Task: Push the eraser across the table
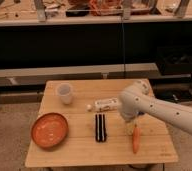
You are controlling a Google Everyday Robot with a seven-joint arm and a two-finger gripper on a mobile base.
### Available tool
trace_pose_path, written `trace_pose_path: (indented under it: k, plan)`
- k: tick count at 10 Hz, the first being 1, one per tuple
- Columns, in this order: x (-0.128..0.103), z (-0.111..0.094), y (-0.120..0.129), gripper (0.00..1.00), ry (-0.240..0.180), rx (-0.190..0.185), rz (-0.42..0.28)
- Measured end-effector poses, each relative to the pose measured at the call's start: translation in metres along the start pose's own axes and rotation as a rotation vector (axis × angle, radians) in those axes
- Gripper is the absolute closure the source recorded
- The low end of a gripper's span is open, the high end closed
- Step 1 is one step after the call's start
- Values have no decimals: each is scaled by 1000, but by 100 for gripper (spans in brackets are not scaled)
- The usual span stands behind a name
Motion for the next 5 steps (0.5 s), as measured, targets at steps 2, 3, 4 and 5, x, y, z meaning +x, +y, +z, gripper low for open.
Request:
trace_pose_path:
  k: [2, 3, 4, 5]
  plan:
    - [-5, 1, -1, 20, -3, -4, -15]
    - [-5, 2, -1, 20, -3, -7, -21]
    - [-6, 3, 0, 20, -3, -10, -26]
    - [-7, 4, 0, 20, -4, -14, -33]
